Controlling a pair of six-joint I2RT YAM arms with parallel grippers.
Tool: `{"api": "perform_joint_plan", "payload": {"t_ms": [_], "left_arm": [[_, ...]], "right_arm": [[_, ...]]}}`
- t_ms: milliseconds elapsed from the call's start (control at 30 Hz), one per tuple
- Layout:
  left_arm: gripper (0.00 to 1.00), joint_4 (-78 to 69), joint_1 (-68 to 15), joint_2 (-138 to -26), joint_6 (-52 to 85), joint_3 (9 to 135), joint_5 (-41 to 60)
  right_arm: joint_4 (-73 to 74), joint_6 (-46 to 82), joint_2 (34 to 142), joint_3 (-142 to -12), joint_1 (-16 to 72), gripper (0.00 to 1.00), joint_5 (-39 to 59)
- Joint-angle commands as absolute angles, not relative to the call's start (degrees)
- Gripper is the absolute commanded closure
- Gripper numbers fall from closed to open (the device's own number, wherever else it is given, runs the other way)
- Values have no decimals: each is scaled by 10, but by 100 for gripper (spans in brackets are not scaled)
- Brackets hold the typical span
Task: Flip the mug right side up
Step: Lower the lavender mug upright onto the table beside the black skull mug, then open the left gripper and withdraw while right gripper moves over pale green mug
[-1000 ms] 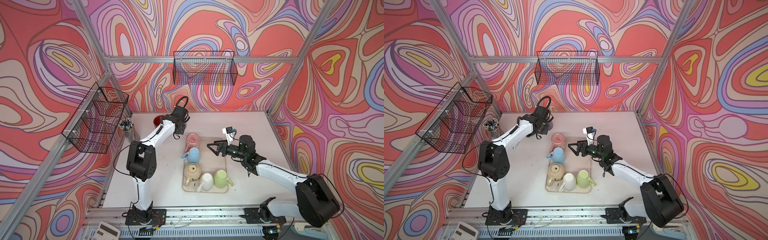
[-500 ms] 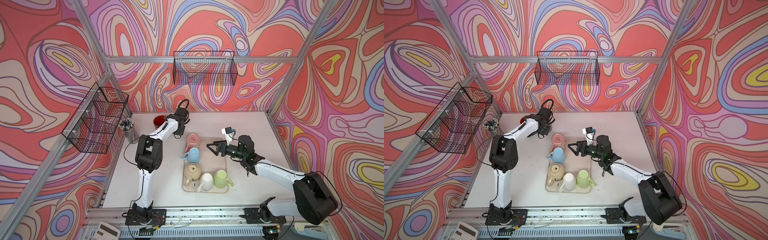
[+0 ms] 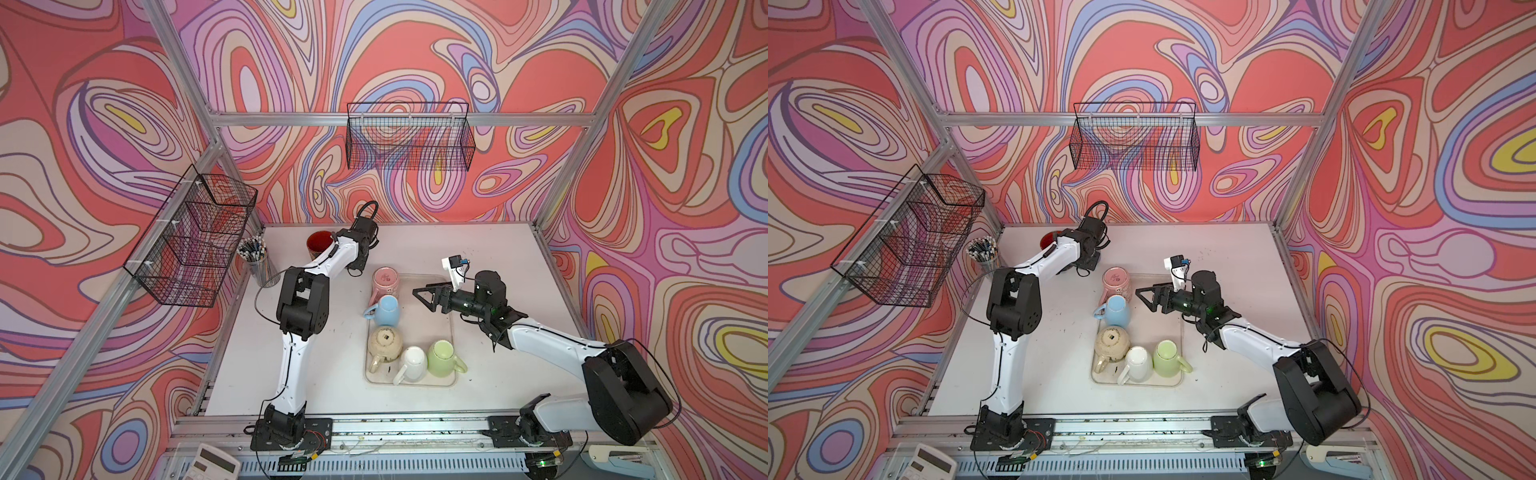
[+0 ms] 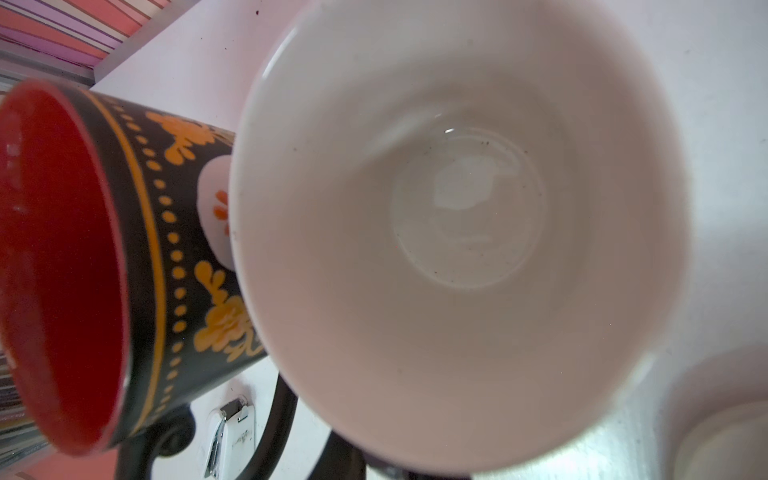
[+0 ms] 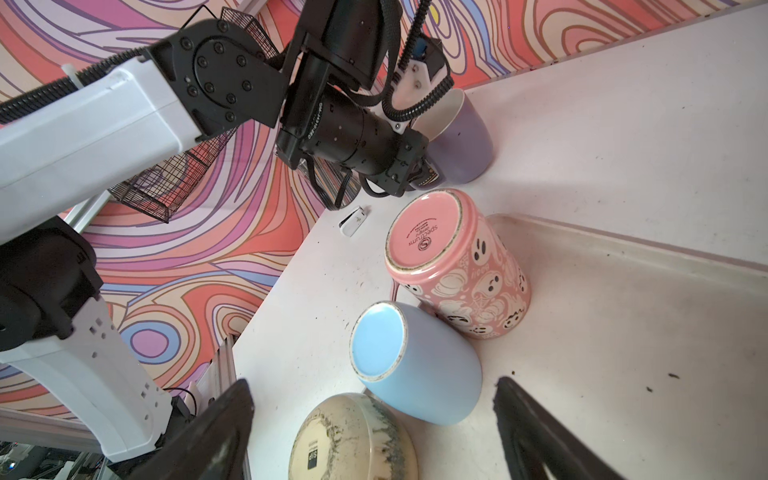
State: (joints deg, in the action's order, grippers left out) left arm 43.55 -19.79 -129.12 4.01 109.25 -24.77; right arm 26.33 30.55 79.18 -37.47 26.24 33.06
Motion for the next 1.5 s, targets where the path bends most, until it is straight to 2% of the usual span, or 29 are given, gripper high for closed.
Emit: {"api": "perform_joint_plan", "payload": {"t_ms": [0, 533, 700, 800, 900, 1133, 1267, 1467], "left_arm": [[100, 420, -194, -1297, 34, 1121, -283], [99, 425, -186, -1310, 38, 1124, -298], [69, 431, -187, -1306, 44, 1123, -294], [55, 434, -187, -1302, 46, 1121, -288], [50, 434, -188, -1292, 49, 1117, -286], [39, 430, -190, -1228, 68, 1085, -256], [30, 424, -190, -1155, 92, 1041, -215], [25, 416, -193, -1027, 133, 954, -157]], "right_arm": [[271, 304, 803, -374, 265, 7, 336], [270, 303, 806, -377, 265, 7, 337], [269, 303, 806, -376, 265, 7, 337], [267, 302, 804, -377, 265, 7, 336], [237, 295, 806, -388, 265, 2, 332], [134, 250, 786, -418, 265, 2, 282], [54, 206, 768, -446, 267, 2, 231], [-68, 169, 732, -484, 268, 2, 193]]}}
